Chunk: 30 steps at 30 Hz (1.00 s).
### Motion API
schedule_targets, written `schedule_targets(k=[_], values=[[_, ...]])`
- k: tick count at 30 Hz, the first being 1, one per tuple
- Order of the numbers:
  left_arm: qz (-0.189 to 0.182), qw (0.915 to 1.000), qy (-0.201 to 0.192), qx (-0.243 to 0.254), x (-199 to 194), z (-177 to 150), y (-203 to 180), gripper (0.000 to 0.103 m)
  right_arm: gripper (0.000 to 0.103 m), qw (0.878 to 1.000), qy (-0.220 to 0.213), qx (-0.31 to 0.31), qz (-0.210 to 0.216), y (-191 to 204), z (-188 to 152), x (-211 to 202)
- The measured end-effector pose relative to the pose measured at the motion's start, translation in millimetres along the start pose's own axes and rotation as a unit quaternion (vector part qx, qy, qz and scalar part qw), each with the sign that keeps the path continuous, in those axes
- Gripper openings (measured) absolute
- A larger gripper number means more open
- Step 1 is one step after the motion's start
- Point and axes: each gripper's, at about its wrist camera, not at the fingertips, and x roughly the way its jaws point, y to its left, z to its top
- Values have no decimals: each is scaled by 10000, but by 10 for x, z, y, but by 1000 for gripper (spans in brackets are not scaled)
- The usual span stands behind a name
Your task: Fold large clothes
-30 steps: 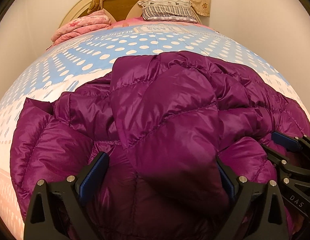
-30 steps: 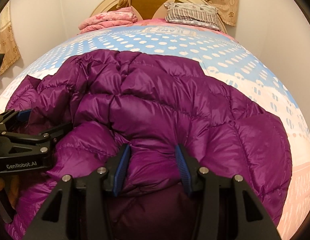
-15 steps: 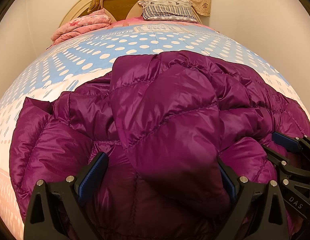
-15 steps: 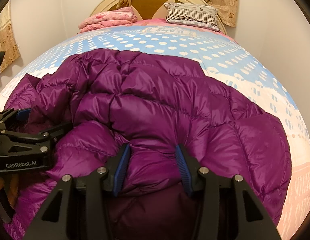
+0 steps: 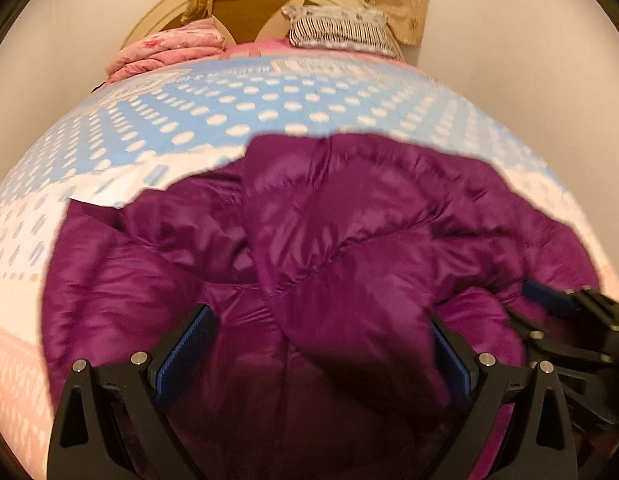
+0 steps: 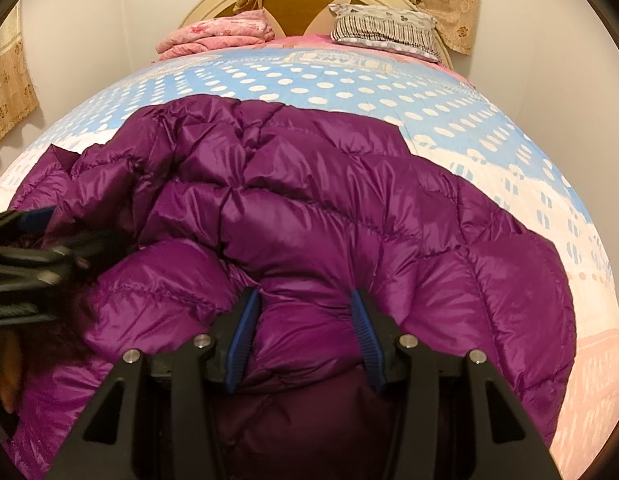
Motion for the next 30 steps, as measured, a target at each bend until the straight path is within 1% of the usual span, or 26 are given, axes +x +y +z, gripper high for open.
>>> schedule_targets(k=[1,3,5,6,9,11,13,15,17,19,22,24,26,28,30], values=[[-20,10000,-74,6,-139,-6,5,99,60,10000,14,4,-20,-12,11,-54],[130,9997,-155,111,-353,-40,-5,99,70,9999,-74,86,15,-45,13,-208],[208,9992,-259,235,-613,-153,8,99,79,9997,-158,82,151,-75,-34,-434],[252,9989,-263,296,-723,-218,20,99,81,9997,-167,94,169,-95,-93,-565],[363,9979,-286,455,-1030,-491,59,99,83,9996,-83,114,241,-146,-327,-821],[451,9974,-260,507,-1189,-727,89,99,84,9998,61,108,124,-187,-593,-961],[471,9974,-190,508,-1297,-979,137,99,84,9998,182,83,41,-190,-810,-1038],[583,9970,-136,497,-1362,-1183,197,99,84,9996,265,106,-34,-197,-996,-1116],[713,9963,-72,467,-1412,-1376,257,99,84,9991,359,219,-75,-237,-1184,-1185],[768,9963,42,373,-1478,-1576,345,99,84,9985,396,353,-124,-281,-1366,-1291],[737,9969,169,195,-1593,-1835,463,99,84,9971,345,644,-207,-379,-1684,-1533],[725,9970,269,81,-1687,-2013,527,99,84,9958,284,827,-259,-432,-1838,-1664],[670,9974,250,-28,-1819,-2192,580,99,84,9934,270,1086,-237,-532,-2060,-1815],[667,9975,214,-84,-1928,-2331,607,99,84,9915,352,1231,-234,-576,-2234,-1885],[636,9978,163,-128,-2033,-2461,632,99,84,9913,398,1230,-260,-561,-2353,-1946]])
